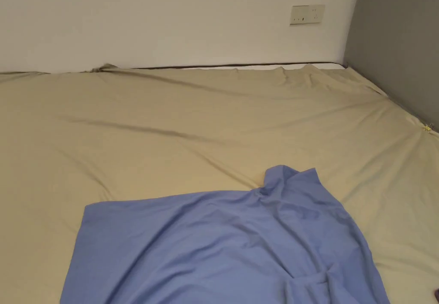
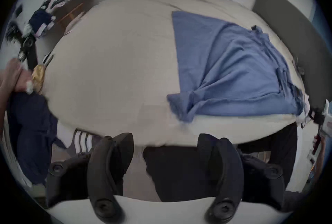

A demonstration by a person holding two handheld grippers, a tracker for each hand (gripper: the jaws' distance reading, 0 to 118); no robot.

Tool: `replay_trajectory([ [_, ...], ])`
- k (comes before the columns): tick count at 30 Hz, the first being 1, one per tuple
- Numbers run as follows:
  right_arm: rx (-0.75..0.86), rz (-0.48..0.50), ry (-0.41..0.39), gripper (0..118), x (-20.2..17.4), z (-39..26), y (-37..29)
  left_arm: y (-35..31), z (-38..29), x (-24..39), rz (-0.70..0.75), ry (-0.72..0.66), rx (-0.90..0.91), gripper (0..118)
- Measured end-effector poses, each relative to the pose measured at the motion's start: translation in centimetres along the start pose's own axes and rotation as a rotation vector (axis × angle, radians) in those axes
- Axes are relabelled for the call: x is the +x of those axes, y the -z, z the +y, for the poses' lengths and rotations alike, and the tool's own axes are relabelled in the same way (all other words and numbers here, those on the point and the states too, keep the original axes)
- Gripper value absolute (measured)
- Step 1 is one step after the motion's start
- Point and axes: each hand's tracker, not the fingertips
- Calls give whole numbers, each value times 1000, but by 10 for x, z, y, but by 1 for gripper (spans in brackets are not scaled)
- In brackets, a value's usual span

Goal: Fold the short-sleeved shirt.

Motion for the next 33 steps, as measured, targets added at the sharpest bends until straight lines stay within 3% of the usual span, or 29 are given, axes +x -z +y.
replay_trajectory([
  [1,22,-5,43,114,-8,-7,-11,-21,-10,-3,-15,-55,25,62],
  [2,22,19,60,98,-17,-16,-17,-40,-20,-4,-40,-115,91,27],
  [3,29,48,54,54,-23,-20,-26,-53,-28,-3,-49,-166,132,0],
  [4,36,26,48,54,-31,-25,-33,-61,-33,-2,-64,-210,135,0],
  [5,32,-47,5,35,-39,-28,-33,-67,-39,0,-85,-247,157,0],
  [6,44,-128,-9,2,-45,-33,-37,-71,-40,2,-95,-238,145,0],
  [7,59,-129,-28,2,-53,-37,-42,-72,-40,9,-86,-189,114,0],
  [8,29,-55,-62,2,-56,-37,-41,-71,-38,16,-54,-130,115,0],
  [13,33,26,-11,2,-69,-36,-25,-38,-8,43,-47,46,129,0],
  [14,39,43,-11,2,-70,-35,-22,-22,4,45,-71,70,127,11],
  [15,41,56,-10,2,-72,-32,-20,-6,13,47,-87,66,108,38],
  [16,39,70,-14,2,-74,-29,-17,12,20,51,-97,97,77,83],
  [17,45,79,-17,2,-75,-28,-12,28,25,55,-93,111,67,87],
  [22,36,79,-82,2,-86,-8,3,96,51,60,-23,175,-51,86],
  [23,38,82,-90,2,-88,-5,4,103,55,60,-32,173,-36,72],
  [24,40,85,-98,2,-90,-2,6,106,53,60,-39,179,-32,30],
  [25,42,89,-103,2,-91,0,7,109,52,63,-65,197,-19,5],
  [27,23,81,-128,2,-91,5,13,107,49,69,-50,147,-14,5],
  [30,-47,43,-170,3,-87,15,29,102,46,75,-18,201,4,5],
  [31,-68,25,-175,25,-82,18,34,102,47,75,-26,195,-3,5],
  [32,-88,-11,-159,76,-77,20,39,101,47,73,-30,189,-5,5],
  [33,-95,-53,-159,117,-72,21,43,101,48,72,-33,183,-4,5],
])
